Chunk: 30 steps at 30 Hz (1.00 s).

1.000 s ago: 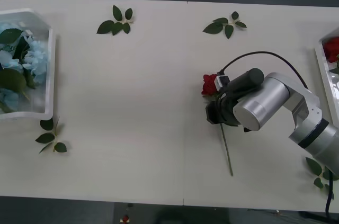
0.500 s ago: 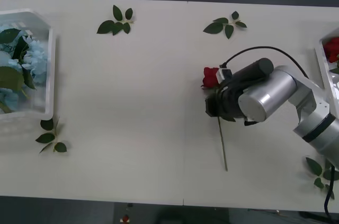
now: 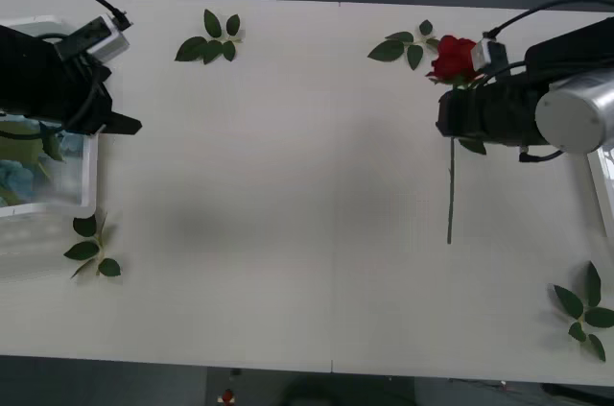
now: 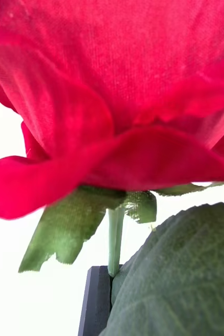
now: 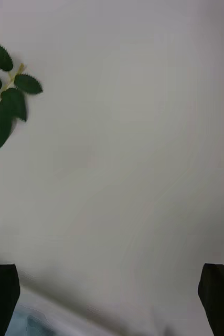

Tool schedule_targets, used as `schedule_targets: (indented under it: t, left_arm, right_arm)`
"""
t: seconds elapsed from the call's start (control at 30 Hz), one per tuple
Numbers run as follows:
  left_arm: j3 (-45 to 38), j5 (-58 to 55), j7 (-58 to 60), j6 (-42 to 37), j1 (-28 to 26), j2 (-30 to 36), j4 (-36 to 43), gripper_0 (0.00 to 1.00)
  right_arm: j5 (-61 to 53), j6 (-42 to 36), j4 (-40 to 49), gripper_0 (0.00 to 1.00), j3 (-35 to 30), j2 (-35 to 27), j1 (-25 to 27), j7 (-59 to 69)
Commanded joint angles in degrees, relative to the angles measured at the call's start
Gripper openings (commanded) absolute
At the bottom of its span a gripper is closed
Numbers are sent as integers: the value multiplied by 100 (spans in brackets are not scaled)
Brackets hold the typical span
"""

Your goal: Put the red flowers into the right box and the blue flowers into the left box

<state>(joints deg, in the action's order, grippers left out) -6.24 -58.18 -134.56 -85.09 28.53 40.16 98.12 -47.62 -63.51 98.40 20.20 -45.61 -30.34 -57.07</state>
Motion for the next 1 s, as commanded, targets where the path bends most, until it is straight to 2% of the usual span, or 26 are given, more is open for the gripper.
schedule_targets:
  t: [0.03, 0.33, 0.47, 0.53, 0.6, 0.67, 0.9, 1.0]
  left_arm:
    - [-62, 343, 158, 476, -305, -641, 199, 100]
    - [141, 1643, 167, 1258, -357, -2029, 199, 100]
    - [598, 2127, 175, 2102, -516, -2346, 190, 100]
    - [923, 2241, 193, 2682, -691, -2363, 190, 100]
    - [984, 2250, 193, 2823, -744, -2354, 190, 100]
    - [1301, 2127, 202, 3341, -893, -2214, 190, 100]
    - [1731, 1371, 193, 3605, -911, -1660, 190, 100]
    - [1775, 1283, 175, 3605, -911, -1625, 190, 100]
  right_arm:
    - [16, 5, 197, 0, -764, -141, 107, 232]
    - [34, 14, -31, 0, -1282, -1003, 309, -164]
    - [113, 14, -620, 0, -1519, -1240, 300, -858]
    - [113, 14, -1016, 0, -1713, -1319, 283, -1245]
    - [104, 14, -1112, 0, -1748, -1337, 274, -1350]
    - [131, 40, -1543, 0, -1845, -1486, 256, -1895]
    - [183, 638, -2413, 0, -1853, -1776, 247, -3082]
    - [306, 910, -2747, 0, -1853, -1785, 230, -3460]
